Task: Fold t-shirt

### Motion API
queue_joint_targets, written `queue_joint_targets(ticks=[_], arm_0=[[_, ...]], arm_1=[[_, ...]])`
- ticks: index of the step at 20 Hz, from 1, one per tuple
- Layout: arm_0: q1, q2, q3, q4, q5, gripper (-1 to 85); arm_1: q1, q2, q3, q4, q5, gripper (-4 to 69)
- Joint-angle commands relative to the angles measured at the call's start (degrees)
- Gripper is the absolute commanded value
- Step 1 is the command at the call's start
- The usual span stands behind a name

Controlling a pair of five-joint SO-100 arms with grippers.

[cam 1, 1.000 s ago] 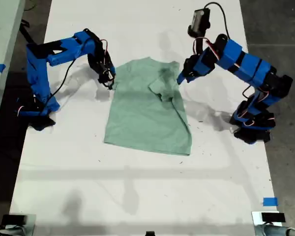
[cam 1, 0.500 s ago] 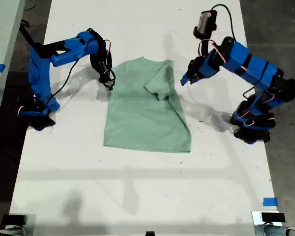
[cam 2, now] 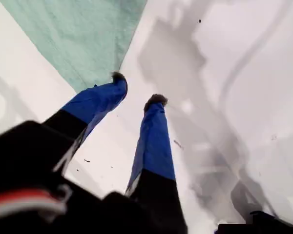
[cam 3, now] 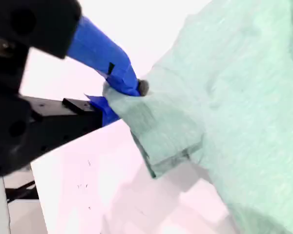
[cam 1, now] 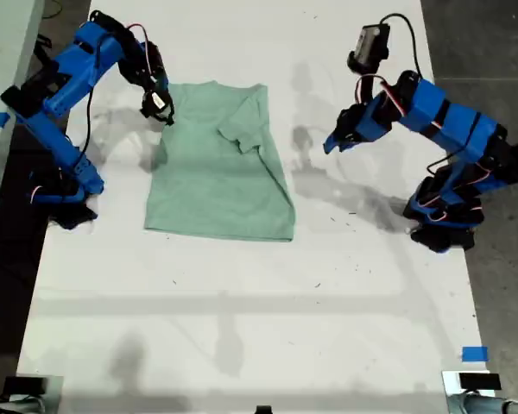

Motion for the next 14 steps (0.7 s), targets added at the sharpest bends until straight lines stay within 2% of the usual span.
queue_joint_targets(ticks=[1, 10, 14], arm_0=[[6.7, -2.1, -6.5, -1.7, -2.5, -0.1], [16.6, -25.6, -38.1, 0.0, -6.9, -0.1], [18.3, -30.4, -39.4, -3.4, -8.0, -0.1]], arm_1=[[-0.5, 4.0, -0.2, -1.8, 0.9, 12.7], [-2.0, 9.5, 5.6, -1.9, 3.4, 12.5], [-2.0, 14.1, 9.8, -2.1, 4.5, 12.5]])
